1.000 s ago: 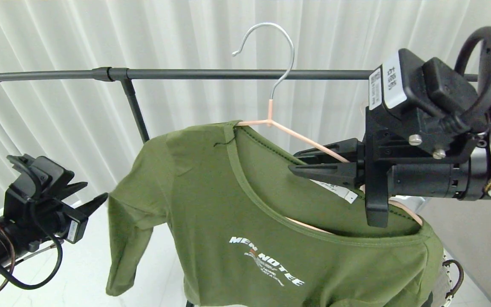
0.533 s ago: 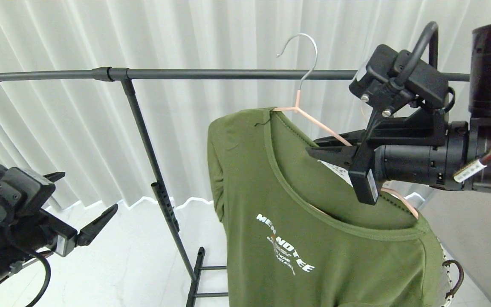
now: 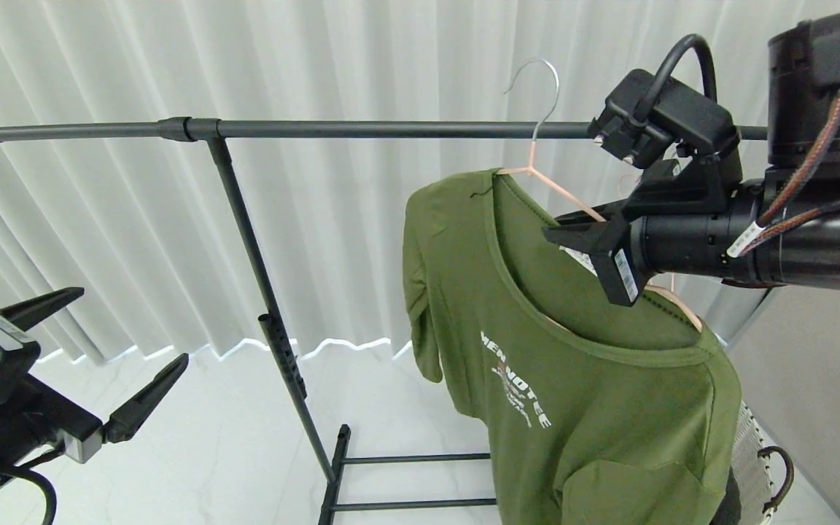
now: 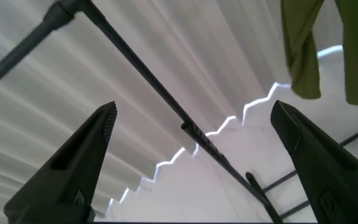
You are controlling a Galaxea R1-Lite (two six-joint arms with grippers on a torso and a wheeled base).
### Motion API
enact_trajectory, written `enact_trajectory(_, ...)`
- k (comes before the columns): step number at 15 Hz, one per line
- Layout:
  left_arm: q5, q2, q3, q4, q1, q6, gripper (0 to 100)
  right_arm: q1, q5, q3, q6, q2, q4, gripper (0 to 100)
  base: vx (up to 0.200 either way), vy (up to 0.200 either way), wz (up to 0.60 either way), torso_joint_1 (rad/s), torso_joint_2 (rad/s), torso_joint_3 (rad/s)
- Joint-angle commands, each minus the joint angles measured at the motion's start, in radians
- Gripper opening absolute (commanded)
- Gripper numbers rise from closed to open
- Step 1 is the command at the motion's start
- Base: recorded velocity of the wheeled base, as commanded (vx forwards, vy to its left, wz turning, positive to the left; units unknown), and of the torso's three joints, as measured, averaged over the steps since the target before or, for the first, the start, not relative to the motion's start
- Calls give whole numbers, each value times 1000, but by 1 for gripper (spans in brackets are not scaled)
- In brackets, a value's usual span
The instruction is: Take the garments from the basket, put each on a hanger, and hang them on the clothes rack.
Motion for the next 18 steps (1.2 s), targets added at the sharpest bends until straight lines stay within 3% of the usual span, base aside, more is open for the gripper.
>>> enact_trajectory(1, 0, -7, -9, 0, -12, 0, 100, -5, 0, -2, -1, 12, -1, 0, 200, 0, 0, -17, 2, 7)
enact_trajectory(11, 66, 31, -47, 3, -127, 4, 100, -28, -49, 7, -1, 38, -2, 0, 200, 0, 0, 4, 4, 1)
enact_trajectory(16, 68, 33, -47, 5, -141, -39, 100, -52, -49, -2, -1, 92, -1, 0, 0, 0, 0, 0, 0, 0)
enact_trajectory(18, 109, 33, -73, 5, -142, -55, 100, -71, -49, -13, -1, 121, -4, 0, 0, 0, 0, 0, 0, 0)
